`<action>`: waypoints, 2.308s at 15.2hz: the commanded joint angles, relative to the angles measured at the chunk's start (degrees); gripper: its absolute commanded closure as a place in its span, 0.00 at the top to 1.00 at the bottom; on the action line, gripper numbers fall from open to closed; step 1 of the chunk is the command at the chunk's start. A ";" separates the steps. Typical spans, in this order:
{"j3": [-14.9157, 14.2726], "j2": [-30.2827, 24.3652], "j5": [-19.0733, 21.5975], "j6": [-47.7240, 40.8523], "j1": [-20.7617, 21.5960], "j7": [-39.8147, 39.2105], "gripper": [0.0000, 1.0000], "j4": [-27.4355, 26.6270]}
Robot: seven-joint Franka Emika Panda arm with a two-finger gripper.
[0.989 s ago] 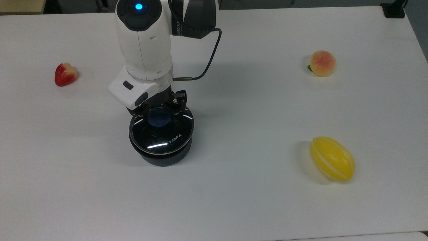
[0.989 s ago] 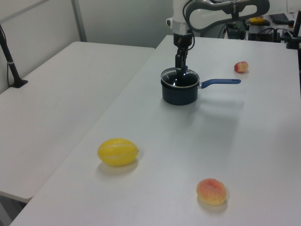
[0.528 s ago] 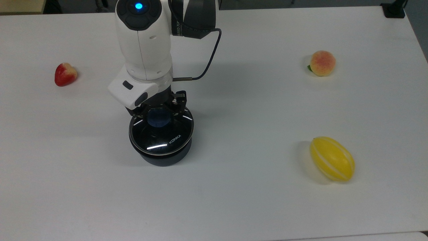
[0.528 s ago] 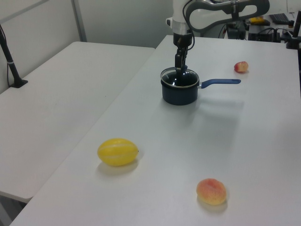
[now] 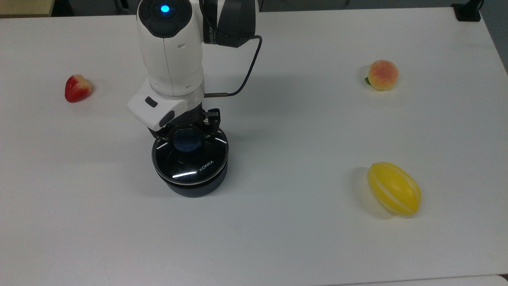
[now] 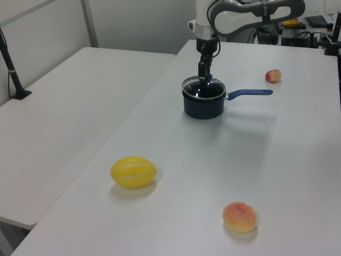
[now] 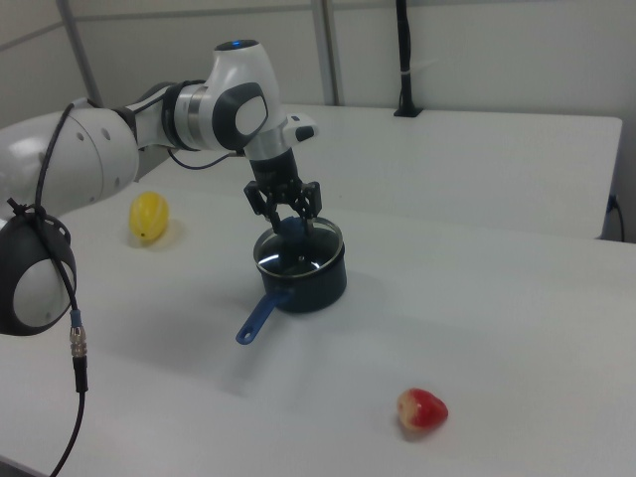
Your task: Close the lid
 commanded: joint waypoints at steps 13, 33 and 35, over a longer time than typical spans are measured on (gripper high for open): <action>-1.11 -0.50 -3.05 1.65 1.83 0.43 1.00 -2.36; -0.75 -33.97 7.06 -24.72 -0.54 10.98 1.00 -18.96; -0.67 -36.79 7.76 -24.54 -0.54 10.98 1.00 -22.04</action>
